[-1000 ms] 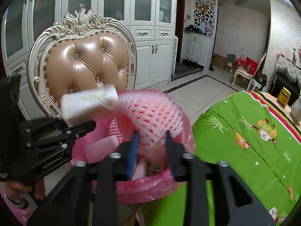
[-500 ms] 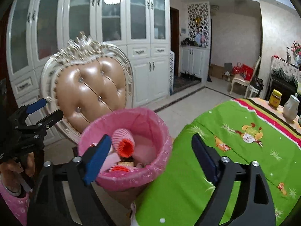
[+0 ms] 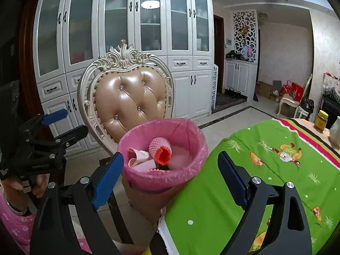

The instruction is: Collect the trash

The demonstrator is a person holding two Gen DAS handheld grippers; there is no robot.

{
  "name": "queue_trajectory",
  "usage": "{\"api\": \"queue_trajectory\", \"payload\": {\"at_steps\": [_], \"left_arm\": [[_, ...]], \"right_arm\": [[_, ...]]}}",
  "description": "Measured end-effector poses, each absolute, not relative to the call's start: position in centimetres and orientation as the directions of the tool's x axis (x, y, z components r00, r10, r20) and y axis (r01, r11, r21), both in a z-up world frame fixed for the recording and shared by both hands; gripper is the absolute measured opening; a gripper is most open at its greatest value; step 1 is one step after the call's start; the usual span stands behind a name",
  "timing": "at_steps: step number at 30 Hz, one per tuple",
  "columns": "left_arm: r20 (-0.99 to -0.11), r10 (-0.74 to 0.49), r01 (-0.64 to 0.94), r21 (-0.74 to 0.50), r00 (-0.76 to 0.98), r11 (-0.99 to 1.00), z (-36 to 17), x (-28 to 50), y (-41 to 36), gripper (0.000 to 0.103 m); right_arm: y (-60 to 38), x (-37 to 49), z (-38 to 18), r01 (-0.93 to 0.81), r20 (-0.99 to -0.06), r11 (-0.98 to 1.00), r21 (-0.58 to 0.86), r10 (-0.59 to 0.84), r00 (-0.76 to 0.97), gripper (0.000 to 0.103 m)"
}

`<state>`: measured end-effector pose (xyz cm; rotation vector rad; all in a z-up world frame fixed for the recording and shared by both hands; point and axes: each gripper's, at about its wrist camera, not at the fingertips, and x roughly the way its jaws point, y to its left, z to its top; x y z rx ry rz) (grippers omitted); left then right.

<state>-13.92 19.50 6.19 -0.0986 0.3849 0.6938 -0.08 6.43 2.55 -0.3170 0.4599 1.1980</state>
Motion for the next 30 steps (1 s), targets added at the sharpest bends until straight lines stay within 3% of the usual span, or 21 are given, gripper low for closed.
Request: {"api": "queue_trajectory", "payload": {"at_steps": [8,30], "left_arm": [[-0.451,0.557,-0.62,0.01,0.697,0.785,4.3,-13.1,18.7,0.098],[-0.47,0.597,-0.658,0.043,0.651,0.752,3.4,-13.6,17.1,0.098]], "right_arm": [[5.3,1.6,1.4,-0.937,-0.502,0.339,0.081,0.826,0.256,0.085],[6.1,0.8,-0.5,-0.953,-0.541,0.297,0.065,0.812,0.217,0.085]]}}
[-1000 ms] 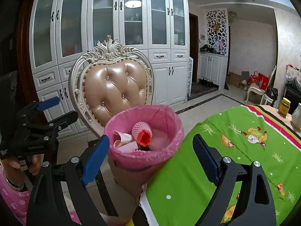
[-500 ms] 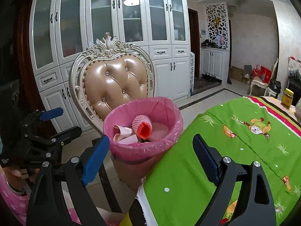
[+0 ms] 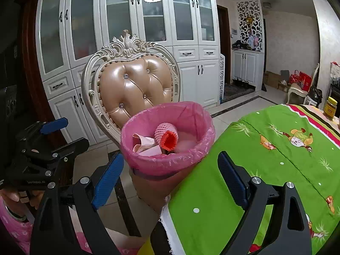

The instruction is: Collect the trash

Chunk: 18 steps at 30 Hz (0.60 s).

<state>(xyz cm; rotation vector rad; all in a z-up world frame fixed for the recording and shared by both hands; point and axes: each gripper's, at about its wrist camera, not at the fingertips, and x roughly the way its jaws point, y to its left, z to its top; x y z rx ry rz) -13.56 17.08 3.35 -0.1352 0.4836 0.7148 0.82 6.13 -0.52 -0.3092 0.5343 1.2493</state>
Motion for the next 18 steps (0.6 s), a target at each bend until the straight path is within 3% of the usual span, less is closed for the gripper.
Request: {"api": "queue_trajectory", "payload": {"at_steps": [18], "left_arm": [[-0.477,0.607,-0.677,0.035,0.635,0.735,2.96,-14.51,16.56,0.098]], "right_arm": [[6.35,-0.02,-0.5,-0.959,-0.541,0.274,0.066,0.817,0.196,0.085]]}}
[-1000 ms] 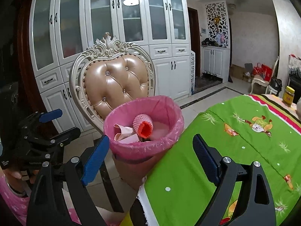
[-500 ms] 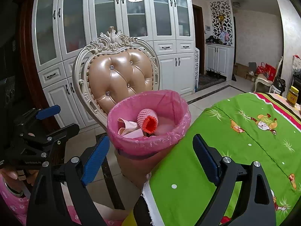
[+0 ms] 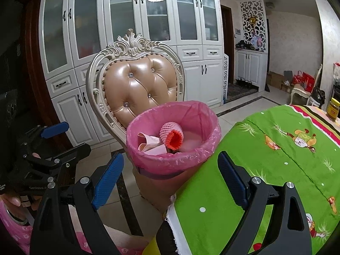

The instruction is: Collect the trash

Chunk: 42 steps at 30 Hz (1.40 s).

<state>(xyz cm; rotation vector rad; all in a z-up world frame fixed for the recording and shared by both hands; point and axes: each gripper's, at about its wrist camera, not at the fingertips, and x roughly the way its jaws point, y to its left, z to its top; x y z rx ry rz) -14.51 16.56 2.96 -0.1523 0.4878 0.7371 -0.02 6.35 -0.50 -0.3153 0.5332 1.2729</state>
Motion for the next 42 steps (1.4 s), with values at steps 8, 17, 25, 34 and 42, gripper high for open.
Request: {"api": "queue_trajectory", "payload": {"at_steps": [8,17,25,34,42], "left_arm": [[-0.481,0.602,-0.672,0.035,0.638,0.74,2.84,-14.28,16.43,0.098],[-0.481,0.59,-0.665,0.018,0.649,0.747,2.81,-14.4,16.47,0.098],[-0.488,0.579,-0.662,0.004,0.653,0.75,2.61,-14.27,16.68,0.098],[-0.487,0.577,-0.658,0.006,0.656,0.753,2.5,-14.13,16.48,0.098],[-0.498,0.561,-0.647,0.0,0.661,0.762,2.4,-14.02,16.76,0.098]], "right_arm": [[6.28,0.04,-0.43,-0.958,-0.539,0.279,0.065,0.818,0.201,0.085],[6.3,-0.09,-0.39,-0.959,-0.538,0.278,0.061,0.818,0.203,0.085],[6.32,-0.12,-0.41,-0.959,-0.539,0.277,0.062,0.818,0.201,0.085],[6.35,-0.14,-0.43,-0.958,-0.54,0.279,0.062,0.817,0.203,0.085],[6.41,-0.17,-0.46,-0.958,-0.54,0.279,0.061,0.817,0.203,0.085]]}}
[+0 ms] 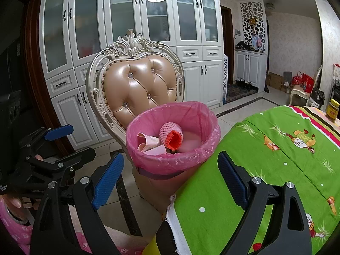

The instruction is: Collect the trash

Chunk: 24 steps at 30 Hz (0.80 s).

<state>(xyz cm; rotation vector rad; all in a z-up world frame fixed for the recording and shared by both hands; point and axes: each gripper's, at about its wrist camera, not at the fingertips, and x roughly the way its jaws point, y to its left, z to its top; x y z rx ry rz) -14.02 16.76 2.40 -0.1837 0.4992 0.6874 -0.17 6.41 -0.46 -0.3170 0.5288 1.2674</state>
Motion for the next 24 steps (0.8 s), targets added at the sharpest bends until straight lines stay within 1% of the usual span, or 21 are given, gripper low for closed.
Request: {"api": "queue_trajectory", "payload": {"at_steps": [3,9,20,24], "left_arm": [[-0.506,0.555,-0.649,-0.014,0.661,0.761,2.35,-14.16,16.94,0.098],[-0.504,0.59,-0.671,0.027,0.631,0.741,2.23,-14.07,16.94,0.098],[-0.513,0.576,-0.663,0.018,0.636,0.748,2.06,-14.09,17.25,0.098],[-0.523,0.556,-0.654,-0.004,0.646,0.756,1.93,-14.13,17.58,0.098]], "right_arm": [[6.4,-0.16,-0.46,-0.958,-0.54,0.28,0.063,0.817,0.203,0.085],[6.38,-0.16,-0.49,-0.958,-0.54,0.28,0.06,0.817,0.204,0.085],[6.38,-0.03,-0.61,-0.957,-0.537,0.283,0.059,0.817,0.208,0.085],[6.36,0.01,-0.59,-0.957,-0.538,0.283,0.06,0.817,0.208,0.085]]}}
